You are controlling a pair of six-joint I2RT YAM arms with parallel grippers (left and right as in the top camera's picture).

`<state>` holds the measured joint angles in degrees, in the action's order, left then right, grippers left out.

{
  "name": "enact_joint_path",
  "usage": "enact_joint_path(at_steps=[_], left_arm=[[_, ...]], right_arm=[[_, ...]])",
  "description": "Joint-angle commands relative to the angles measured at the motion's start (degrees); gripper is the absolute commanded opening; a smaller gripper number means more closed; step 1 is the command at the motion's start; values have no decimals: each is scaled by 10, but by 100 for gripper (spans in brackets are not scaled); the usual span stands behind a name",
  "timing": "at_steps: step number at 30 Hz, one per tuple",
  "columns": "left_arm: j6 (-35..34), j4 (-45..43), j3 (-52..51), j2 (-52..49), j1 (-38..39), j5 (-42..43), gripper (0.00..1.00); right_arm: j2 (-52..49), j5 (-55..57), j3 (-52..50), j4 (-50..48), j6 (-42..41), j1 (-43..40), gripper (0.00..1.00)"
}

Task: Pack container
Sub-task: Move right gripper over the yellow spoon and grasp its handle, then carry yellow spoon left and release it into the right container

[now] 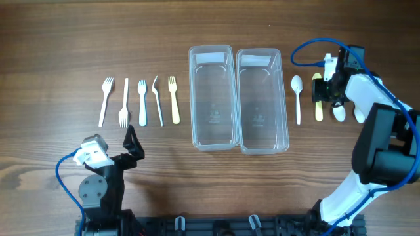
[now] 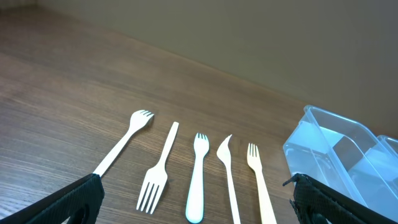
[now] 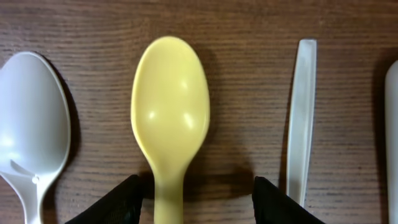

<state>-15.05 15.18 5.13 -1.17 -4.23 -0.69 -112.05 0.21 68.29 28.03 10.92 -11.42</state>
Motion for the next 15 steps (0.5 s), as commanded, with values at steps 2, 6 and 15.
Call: enact_joint_path(at_steps=[2, 6, 15], left_arm=[[14, -2, -4, 3, 3, 9, 100], [14, -2, -4, 3, 3, 9, 100], [14, -2, -4, 3, 3, 9, 100]], right_arm=[[-27, -18, 6, 0, -9, 0, 38], [-26, -17, 7, -1, -21, 1, 21], [-10, -15, 24, 7, -21, 3, 4]])
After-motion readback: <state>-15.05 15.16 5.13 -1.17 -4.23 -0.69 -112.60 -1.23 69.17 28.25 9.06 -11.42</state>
